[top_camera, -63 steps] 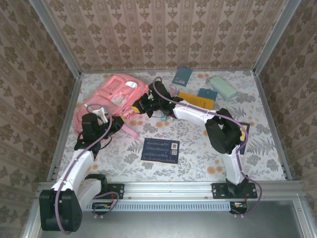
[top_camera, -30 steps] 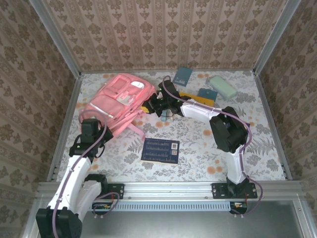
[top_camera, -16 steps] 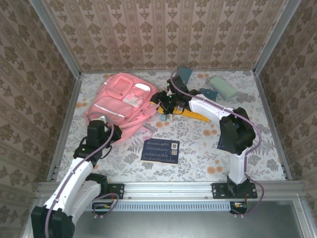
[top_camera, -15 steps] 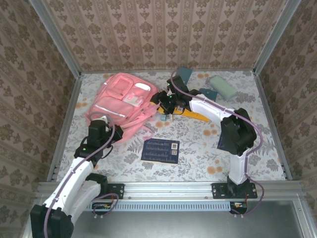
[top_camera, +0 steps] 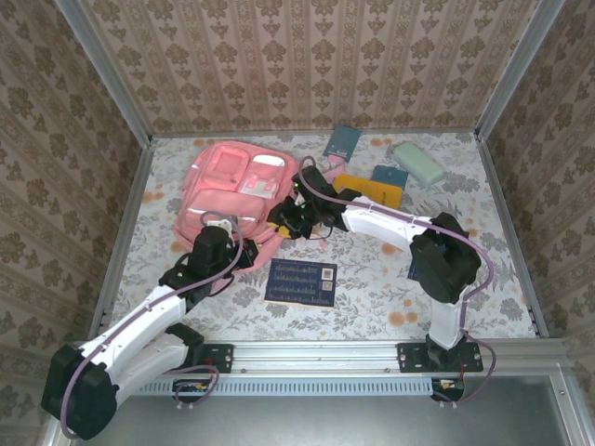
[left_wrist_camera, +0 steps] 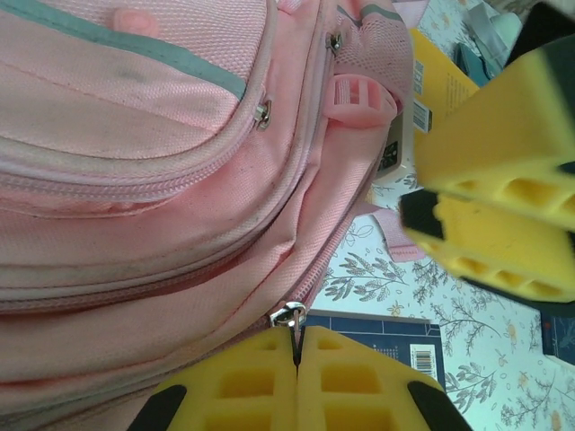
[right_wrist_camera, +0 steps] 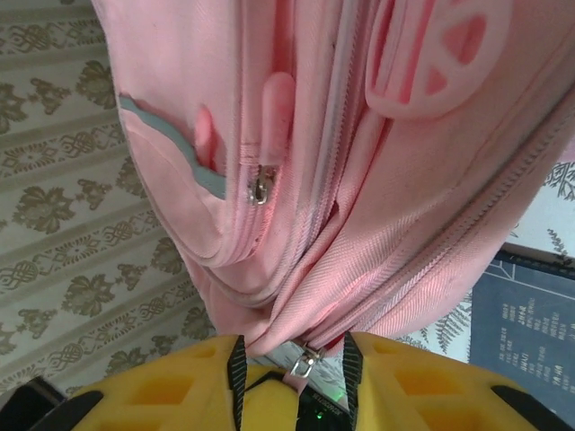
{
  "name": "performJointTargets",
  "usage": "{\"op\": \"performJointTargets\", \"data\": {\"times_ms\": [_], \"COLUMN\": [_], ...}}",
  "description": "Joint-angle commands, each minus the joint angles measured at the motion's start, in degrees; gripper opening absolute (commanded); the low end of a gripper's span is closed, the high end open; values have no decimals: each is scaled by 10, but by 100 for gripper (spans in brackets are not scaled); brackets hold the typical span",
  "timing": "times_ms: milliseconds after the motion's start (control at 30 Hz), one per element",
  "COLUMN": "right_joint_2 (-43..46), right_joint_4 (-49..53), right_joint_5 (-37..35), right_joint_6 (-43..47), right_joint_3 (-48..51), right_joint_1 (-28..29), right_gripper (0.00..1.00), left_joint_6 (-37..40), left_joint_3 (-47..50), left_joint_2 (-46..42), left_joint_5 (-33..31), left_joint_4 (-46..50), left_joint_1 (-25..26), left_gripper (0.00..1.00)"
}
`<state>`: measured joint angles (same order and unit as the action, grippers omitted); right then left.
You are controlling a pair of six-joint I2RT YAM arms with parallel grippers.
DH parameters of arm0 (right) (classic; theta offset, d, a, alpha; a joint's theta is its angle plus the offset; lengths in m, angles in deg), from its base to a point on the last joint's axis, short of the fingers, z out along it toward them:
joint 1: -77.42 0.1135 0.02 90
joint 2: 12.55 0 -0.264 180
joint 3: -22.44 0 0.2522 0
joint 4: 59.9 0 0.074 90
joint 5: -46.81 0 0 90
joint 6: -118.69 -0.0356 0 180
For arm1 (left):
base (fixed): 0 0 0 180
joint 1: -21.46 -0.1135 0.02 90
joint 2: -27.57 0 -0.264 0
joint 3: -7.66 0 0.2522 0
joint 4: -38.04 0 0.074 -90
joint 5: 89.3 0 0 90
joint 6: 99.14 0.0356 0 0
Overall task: Pack the student bag
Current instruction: Unzip the student bag at the top-center of the table.
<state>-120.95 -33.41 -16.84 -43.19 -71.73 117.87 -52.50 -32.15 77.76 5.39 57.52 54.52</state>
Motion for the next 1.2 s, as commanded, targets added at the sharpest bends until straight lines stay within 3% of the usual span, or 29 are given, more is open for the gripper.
{"op": "performJointTargets", "data": {"times_ms": [0, 433, 467, 567, 600, 900, 1167], "right_joint_2": [-28, -93, -95, -94, -89, -41, -17], "right_joint_4": [-17, 8, 9, 25, 26, 49, 64], "right_joint_5": [5, 2, 4, 1, -2, -13, -7], "right_joint_6": [-31, -49, -49, -39, -36, 6, 36], "right_joint_3": [-10, -68, -70, -74, -69, -36, -22], "right_joint_1": [0, 7, 7, 4, 1, -55, -102], "right_gripper": [35, 35, 33, 3, 0, 0, 0], "left_joint_6": [-3, 15, 17, 21, 19, 1, 16], "left_joint_3": [-2, -6, -8, -19, -24, -50, -50], "left_joint_2": [-4, 14, 15, 17, 16, -19, -41], "left_joint_5": [-8, -44, -47, -71, -90, -249, -281], "left_joint_4": [-33, -26, -22, 8, 31, 229, 285], "left_joint_1": [10, 51, 54, 59, 60, 48, -10], "left_gripper": [0, 0, 0, 0, 0, 0, 0]}}
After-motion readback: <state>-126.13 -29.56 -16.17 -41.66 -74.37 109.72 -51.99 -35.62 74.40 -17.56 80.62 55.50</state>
